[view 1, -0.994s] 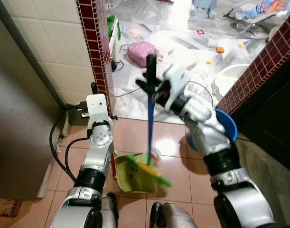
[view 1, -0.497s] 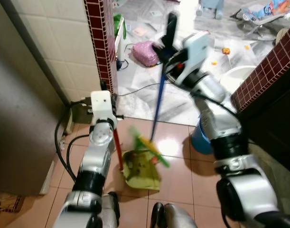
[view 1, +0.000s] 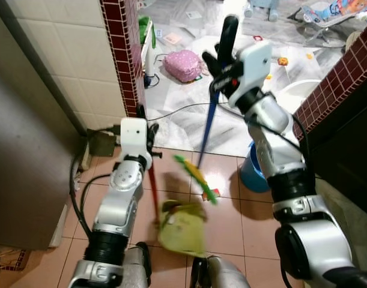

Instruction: Sweep floor

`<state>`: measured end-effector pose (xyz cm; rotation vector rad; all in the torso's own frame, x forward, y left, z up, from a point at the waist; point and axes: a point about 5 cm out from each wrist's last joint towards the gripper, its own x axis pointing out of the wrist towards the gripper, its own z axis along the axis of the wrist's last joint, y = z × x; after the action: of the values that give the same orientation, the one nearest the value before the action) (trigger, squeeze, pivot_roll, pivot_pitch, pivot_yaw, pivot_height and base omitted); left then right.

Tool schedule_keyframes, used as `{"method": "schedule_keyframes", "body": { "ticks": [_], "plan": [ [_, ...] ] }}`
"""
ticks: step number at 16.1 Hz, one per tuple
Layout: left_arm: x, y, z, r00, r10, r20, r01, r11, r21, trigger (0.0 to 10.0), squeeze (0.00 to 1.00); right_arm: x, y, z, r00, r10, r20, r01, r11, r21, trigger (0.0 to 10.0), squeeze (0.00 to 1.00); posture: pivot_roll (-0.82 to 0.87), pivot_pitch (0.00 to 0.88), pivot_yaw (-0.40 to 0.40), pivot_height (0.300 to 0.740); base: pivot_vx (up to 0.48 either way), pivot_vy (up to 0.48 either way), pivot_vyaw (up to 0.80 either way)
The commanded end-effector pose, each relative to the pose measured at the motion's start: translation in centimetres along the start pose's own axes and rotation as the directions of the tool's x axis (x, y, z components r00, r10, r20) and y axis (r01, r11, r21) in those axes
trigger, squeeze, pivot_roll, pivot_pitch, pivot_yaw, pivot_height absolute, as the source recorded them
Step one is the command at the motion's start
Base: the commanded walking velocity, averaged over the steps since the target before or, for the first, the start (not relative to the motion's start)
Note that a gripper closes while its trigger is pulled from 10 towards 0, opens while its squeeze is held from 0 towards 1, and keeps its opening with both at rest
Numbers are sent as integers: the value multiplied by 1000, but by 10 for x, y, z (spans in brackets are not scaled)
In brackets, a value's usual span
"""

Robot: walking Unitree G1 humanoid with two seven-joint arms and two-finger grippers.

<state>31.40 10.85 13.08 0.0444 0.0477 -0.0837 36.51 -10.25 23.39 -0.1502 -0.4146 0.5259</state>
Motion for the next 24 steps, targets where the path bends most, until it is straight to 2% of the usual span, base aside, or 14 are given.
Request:
{"method": "schedule_keyframes", "body": {
  "ticks": [1,2,5,6,8,9,11,13,15,17,19,21,22,24],
  "plan": [
    [-4,6,18,994,20,105,-24,999,37,10000,0,-2,-4,8,999,-17,49,20,998,-62,10000,0,-16,150,-34,740,0,0,0],
    [-5,8,17,994,25,111,-30,998,51,10000,0,-4,-3,4,999,-29,38,32,997,-74,10000,0,-16,150,-34,740,0,0,0],
    [-2,14,-5,996,90,-4,-89,989,114,10000,0,-12,5,-17,998,-47,-34,43,995,-94,10000,0,-17,152,-34,740,0,0,0],
    [-2,14,-5,996,90,-4,-89,989,114,10000,0,-12,5,-17,998,-47,-34,43,995,-94,10000,0,-17,152,-34,740,0,0,0],
    [3,4,-24,989,103,-110,-89,988,127,10000,0,-16,9,-33,991,-67,-116,54,993,-106,10000,0,-30,149,-35,740,0,0,0],
    [6,-1,-26,987,103,-121,-84,985,149,10000,0,-17,11,-39,985,-74,-158,58,993,-105,10000,0,-30,149,-35,740,0,0,0],
    [7,-5,-24,990,82,-115,-67,989,129,10000,0,-18,13,-43,980,-76,-185,58,993,-105,10000,0,-30,149,-35,740,0,0,0],
    [9,-20,-36,982,4,-190,14,996,92,10000,0,-19,19,-51,970,-102,-220,105,994,4,10000,0,-34,145,-34,740,0,0,0],
    [10,-31,-36,977,-62,-203,64,998,2,10000,0,-16,21,-52,965,-122,-234,146,985,92,10000,0,-36,145,-34,740,0,0,0],
    [10,-40,-43,959,-113,-259,98,993,-72,10000,0,-12,21,-53,954,-153,-259,206,960,192,10000,0,-38,142,-34,740,0,0,0],
    [8,-46,-51,942,-150,-302,122,987,-108,10000,0,-8,20,-50,945,-190,-265,263,925,274,10000,0,-39,141,-34,740,0,0,0],
    [7,-49,-55,931,-169,-325,130,982,-138,10000,0,0,15,-40,940,-243,-238,316,883,347,10000,0,-39,140,-33,740,0,0,0],
    [7,-48,-54,932,-166,-321,128,982,-136,10000,0,3,13,-34,944,-247,-219,314,878,362,10000,0,-38,140,-33,740,0,0,0],
    [9,-45,-54,938,-146,-315,103,983,-149,10000,0,15,11,-8,975,-190,-115,219,910,351,10000,0,-37,139,-34,740,0,0,0]
  ]
}}
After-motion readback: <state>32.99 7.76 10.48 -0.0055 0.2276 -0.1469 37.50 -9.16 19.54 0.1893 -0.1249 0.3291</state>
